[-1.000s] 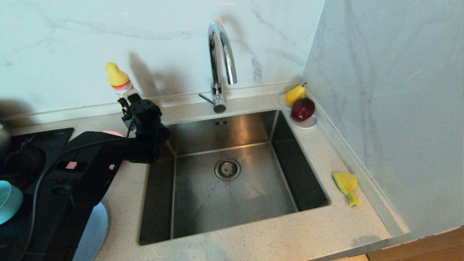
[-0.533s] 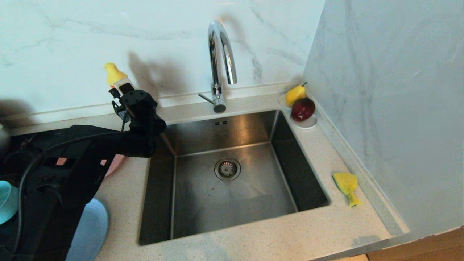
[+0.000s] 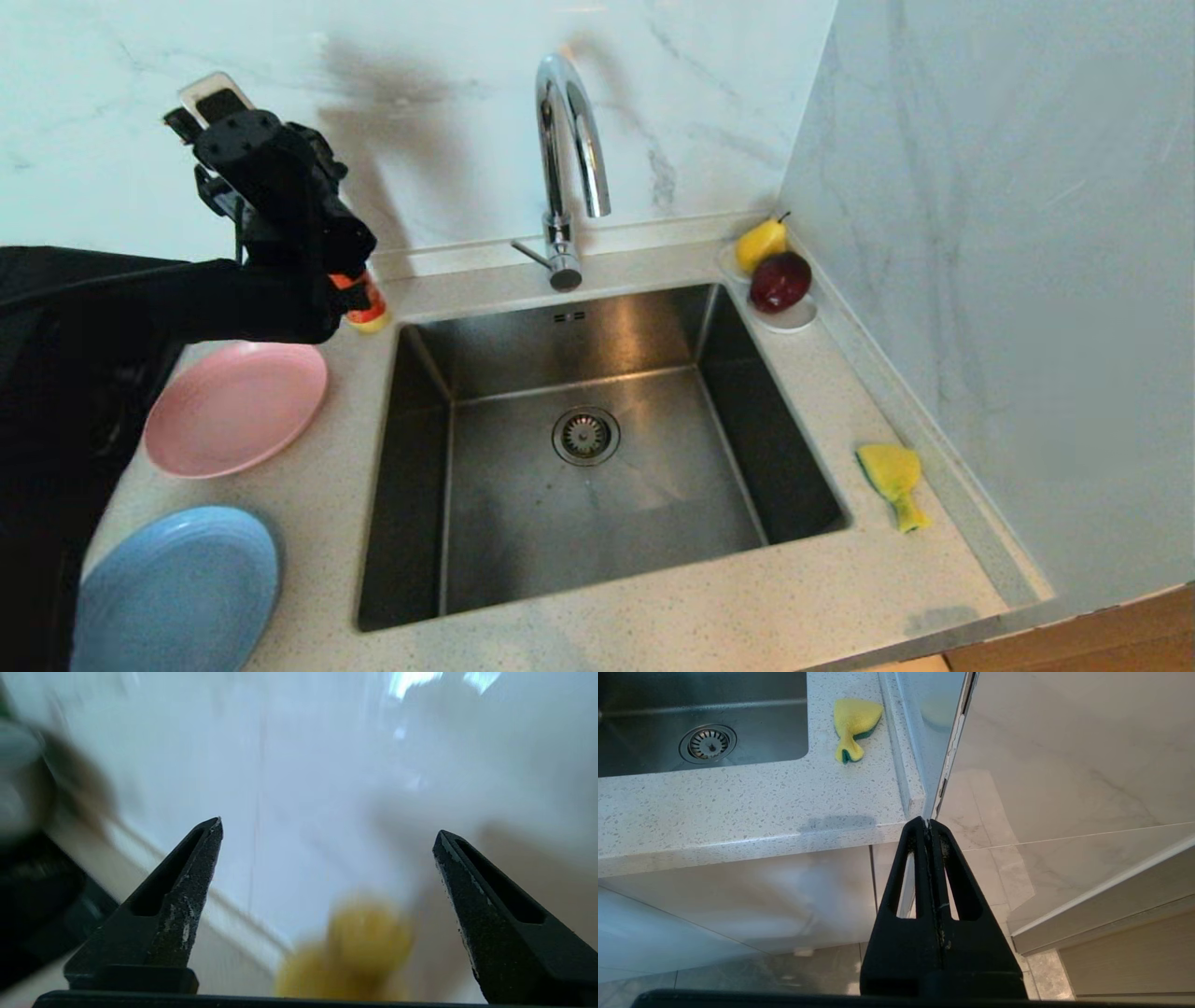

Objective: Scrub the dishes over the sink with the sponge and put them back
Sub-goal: Place the dish soap on the table, then turn on the faucet

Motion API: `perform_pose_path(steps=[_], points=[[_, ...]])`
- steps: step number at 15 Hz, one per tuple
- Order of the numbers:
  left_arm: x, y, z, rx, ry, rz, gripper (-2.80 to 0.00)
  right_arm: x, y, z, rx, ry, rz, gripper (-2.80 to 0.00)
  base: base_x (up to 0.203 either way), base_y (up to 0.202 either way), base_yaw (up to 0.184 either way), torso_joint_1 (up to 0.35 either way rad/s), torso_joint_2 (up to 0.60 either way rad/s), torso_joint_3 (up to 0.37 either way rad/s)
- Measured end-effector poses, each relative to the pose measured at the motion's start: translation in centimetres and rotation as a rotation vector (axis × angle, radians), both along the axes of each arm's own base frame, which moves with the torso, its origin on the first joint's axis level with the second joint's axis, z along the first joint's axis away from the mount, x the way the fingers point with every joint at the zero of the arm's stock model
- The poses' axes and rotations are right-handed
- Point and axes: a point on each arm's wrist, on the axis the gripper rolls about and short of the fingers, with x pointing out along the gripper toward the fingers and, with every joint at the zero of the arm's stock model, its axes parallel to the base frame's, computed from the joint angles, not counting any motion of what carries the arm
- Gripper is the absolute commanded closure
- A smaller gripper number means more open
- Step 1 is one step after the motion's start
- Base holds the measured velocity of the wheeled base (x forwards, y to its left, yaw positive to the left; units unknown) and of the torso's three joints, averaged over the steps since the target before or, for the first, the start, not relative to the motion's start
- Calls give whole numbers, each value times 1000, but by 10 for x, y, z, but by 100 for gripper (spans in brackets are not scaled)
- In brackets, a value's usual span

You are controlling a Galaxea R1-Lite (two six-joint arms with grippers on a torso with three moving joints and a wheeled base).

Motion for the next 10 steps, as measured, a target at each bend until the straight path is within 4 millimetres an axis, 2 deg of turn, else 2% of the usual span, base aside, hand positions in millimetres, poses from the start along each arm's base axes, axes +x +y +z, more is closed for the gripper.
perform_pose_path(steps=[1, 5, 7, 10], points=[[-11, 1, 12, 5, -5, 1, 0, 0, 0, 0, 0, 0, 0, 0, 0, 0, 0, 0, 0, 0], [-61, 10, 58, 31, -21, -12, 0, 0, 0, 0, 0, 0, 0, 0, 0, 0, 0, 0, 0, 0], [-88, 16, 72, 45, -21, -18, 0, 0, 0, 0, 0, 0, 0, 0, 0, 0, 0, 0, 0, 0], [-130, 21, 84, 74, 24, -53, 0, 0, 0, 0, 0, 0, 0, 0, 0, 0, 0, 0, 0, 0]])
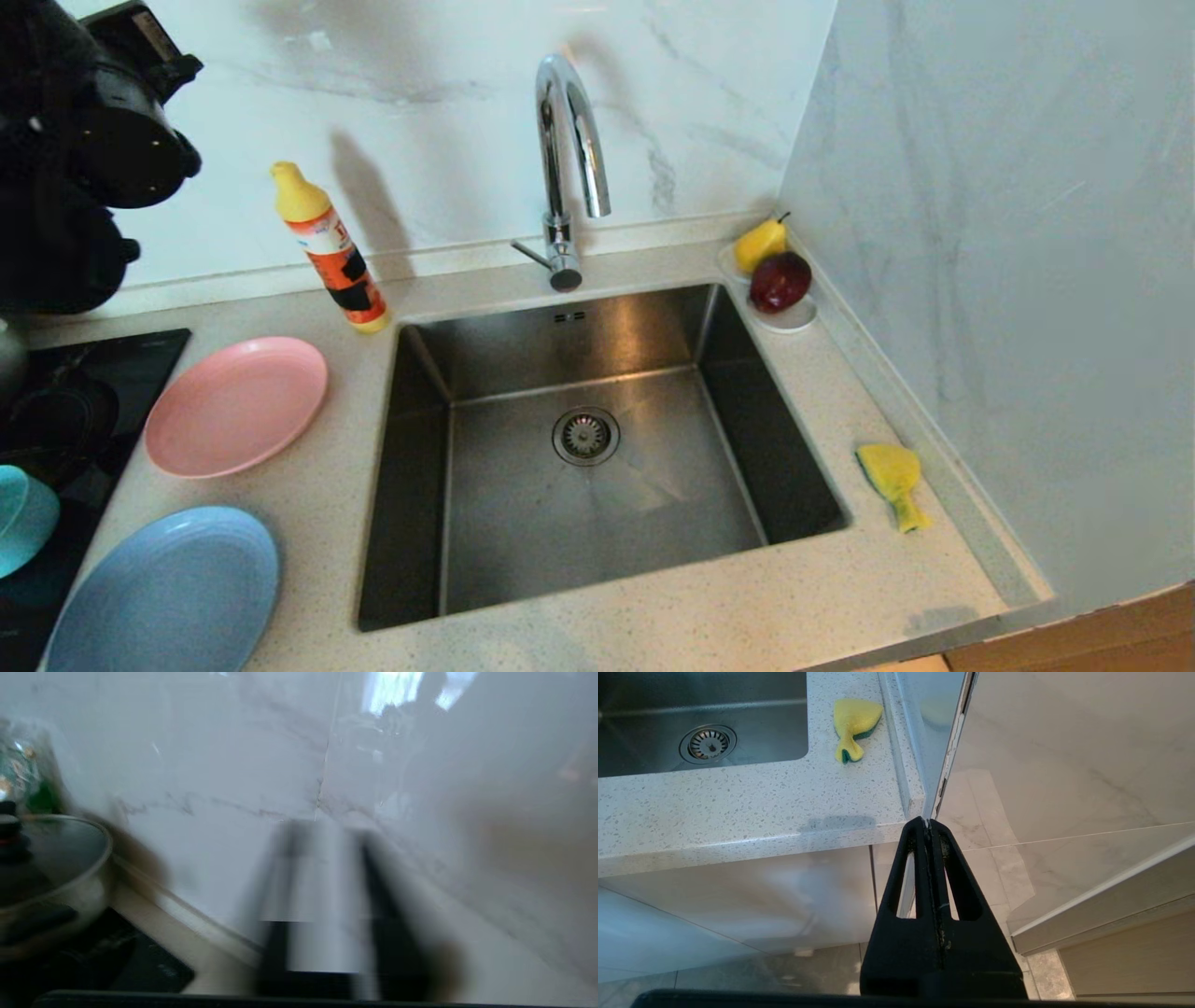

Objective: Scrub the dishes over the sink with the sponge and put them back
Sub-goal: Turn on the faucet

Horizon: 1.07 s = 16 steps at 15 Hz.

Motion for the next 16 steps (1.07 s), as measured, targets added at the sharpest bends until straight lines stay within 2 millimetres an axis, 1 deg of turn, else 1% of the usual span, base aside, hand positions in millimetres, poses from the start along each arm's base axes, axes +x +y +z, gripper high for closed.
perform_pose_path(steps=[2, 5, 8, 10, 12, 14, 16], points=[[-30, 2, 4, 19, 46, -29, 0, 0, 0, 0, 0, 0, 0, 0, 0, 0, 0, 0, 0, 0], [-77, 5, 11, 43, 71, -66, 0, 0, 0, 0, 0, 0, 0, 0, 0, 0, 0, 0, 0, 0], [-121, 8, 8, 87, 111, -138, 0, 0, 0, 0, 0, 0, 0, 0, 0, 0, 0, 0, 0, 0], [-150, 8, -1, 115, 177, -208, 0, 0, 0, 0, 0, 0, 0, 0, 0, 0, 0, 0, 0, 0], [-180, 9, -14, 125, 263, -325, 0, 0, 0, 0, 0, 0, 0, 0, 0, 0, 0, 0, 0, 0], [-208, 7, -30, 119, 381, -500, 0, 0, 0, 0, 0, 0, 0, 0, 0, 0, 0, 0, 0, 0], [-229, 4, -48, 71, 522, -735, 0, 0, 0, 0, 0, 0, 0, 0, 0, 0, 0, 0, 0, 0]])
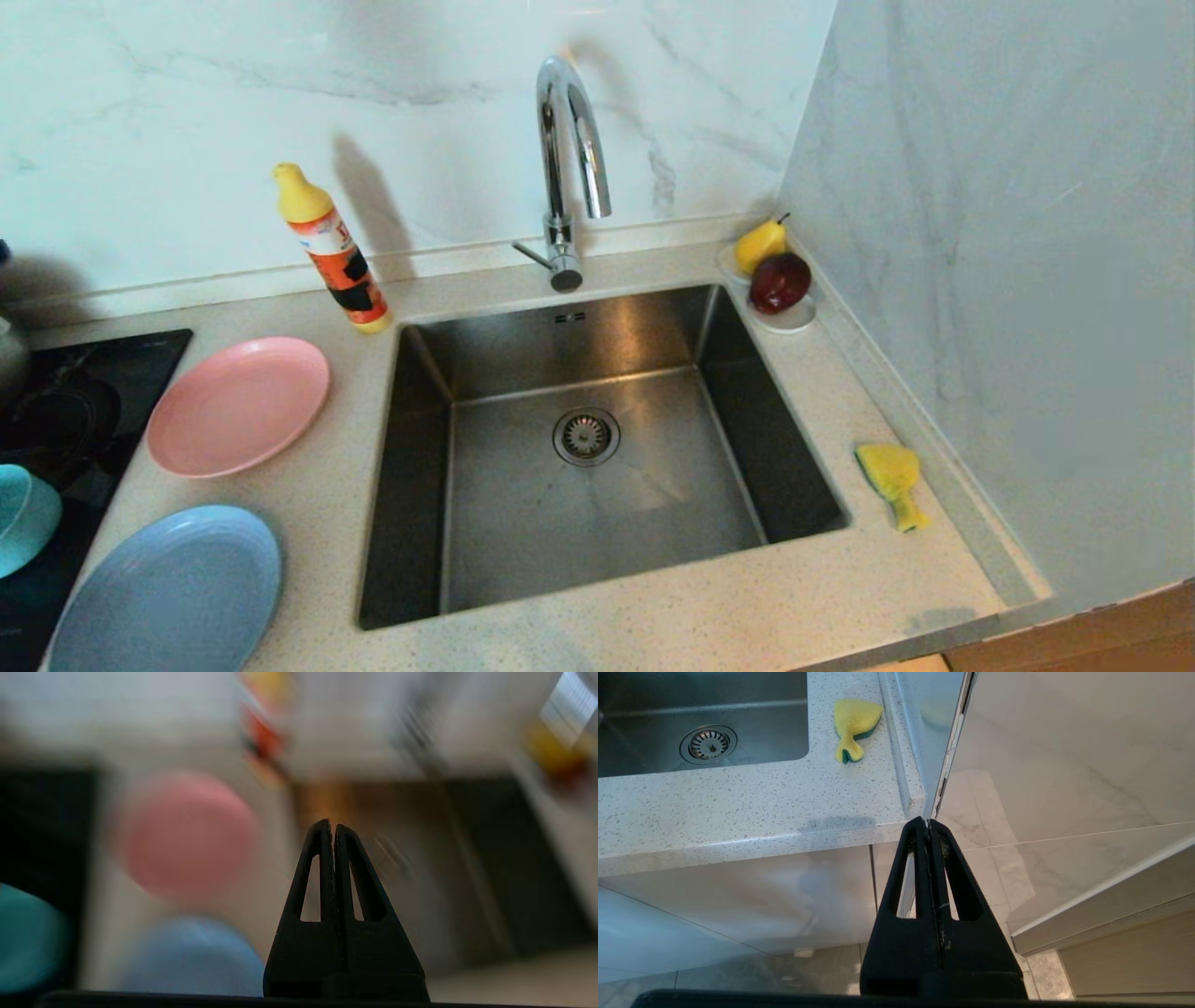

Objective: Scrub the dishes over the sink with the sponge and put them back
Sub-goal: Turn on the faucet

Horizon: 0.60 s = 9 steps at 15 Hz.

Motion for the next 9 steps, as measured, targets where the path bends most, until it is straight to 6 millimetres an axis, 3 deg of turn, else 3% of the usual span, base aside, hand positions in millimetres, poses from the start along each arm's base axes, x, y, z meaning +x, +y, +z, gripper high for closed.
perform_pose_path(steps=[2, 4, 7, 9], points=[[-12, -3, -14, -48, 139, -175, 0, 0, 0, 0, 0, 0, 0, 0, 0, 0, 0, 0, 0, 0], [-9, -6, -16, -65, 176, -283, 0, 0, 0, 0, 0, 0, 1, 0, 0, 0, 0, 0, 0, 0], [17, -10, -10, -114, 190, -373, 0, 0, 0, 0, 0, 0, 1, 0, 0, 0, 0, 0, 0, 0], [48, -14, -6, -171, 172, -401, 0, 0, 0, 0, 0, 0, 1, 0, 0, 0, 0, 0, 0, 0]])
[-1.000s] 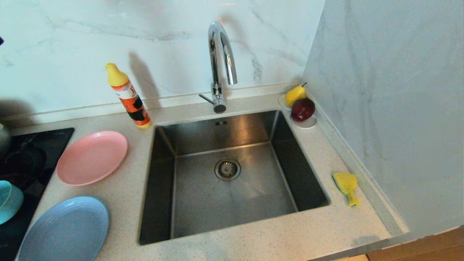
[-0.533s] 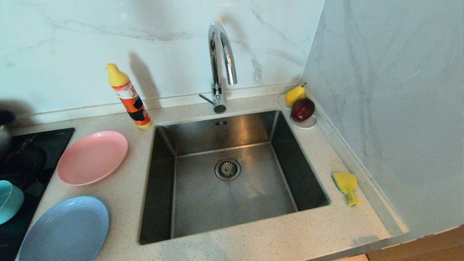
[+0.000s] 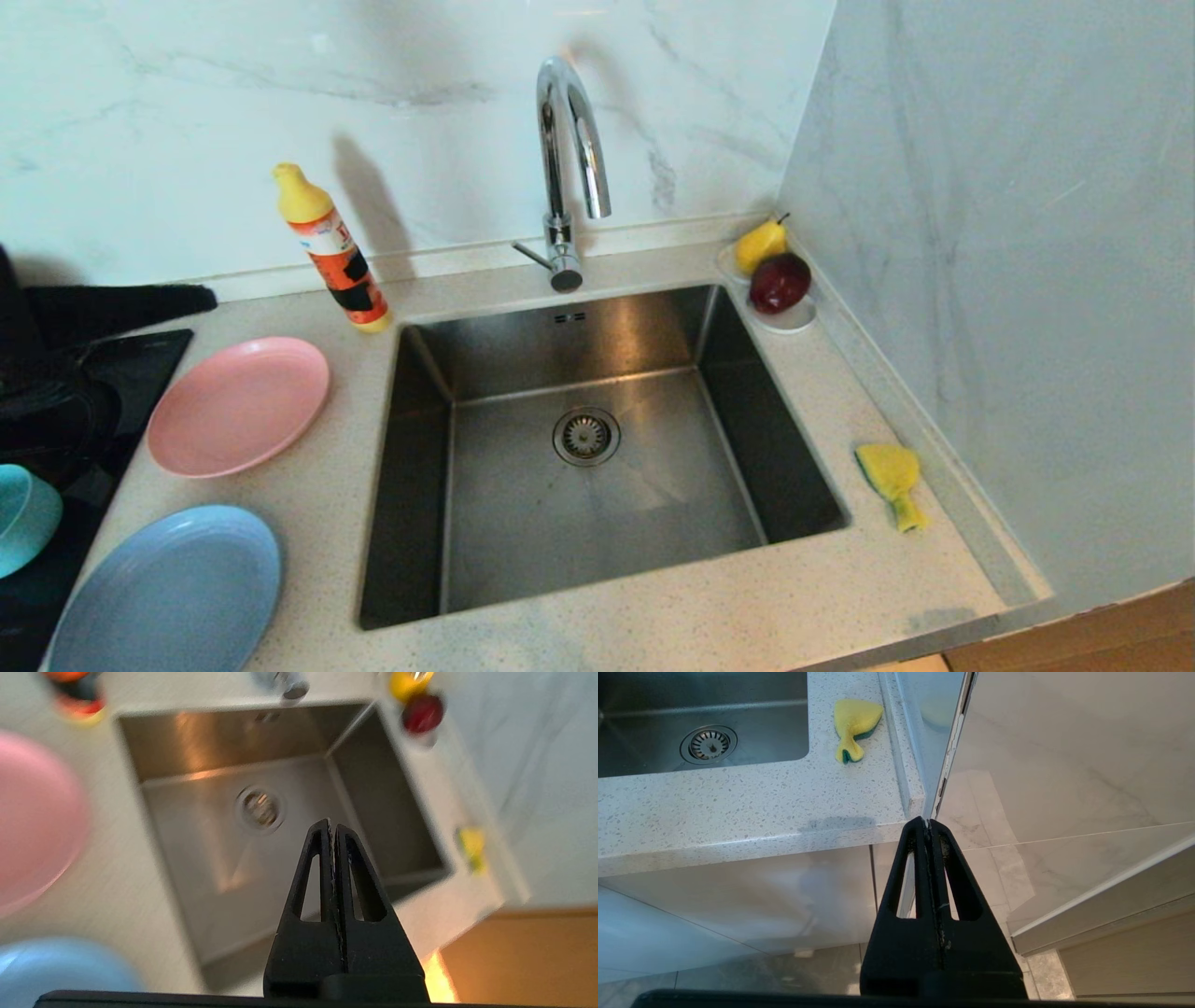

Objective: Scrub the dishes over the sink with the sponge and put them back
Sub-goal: Turn on the faucet

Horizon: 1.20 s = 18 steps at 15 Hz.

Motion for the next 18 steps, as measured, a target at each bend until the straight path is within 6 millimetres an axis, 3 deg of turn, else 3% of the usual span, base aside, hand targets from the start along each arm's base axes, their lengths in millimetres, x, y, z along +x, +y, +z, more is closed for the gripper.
perform_pose_path(steps=[4, 10, 14, 18], points=[[67, -13, -6, -39, -6, -42, 0, 0, 0, 0, 0, 0, 0, 0, 0, 0, 0, 0, 0, 0], [163, -35, -31, -79, -18, -66, 0, 0, 0, 0, 0, 0, -1, 0, 0, 0, 0, 0, 0, 0], [206, -51, -51, -143, -77, -81, 0, 0, 0, 0, 0, 0, -1, 0, 0, 0, 0, 0, 0, 0], [237, -65, -58, -144, -92, -63, 0, 0, 0, 0, 0, 0, 0, 0, 0, 0, 0, 0, 0, 0]])
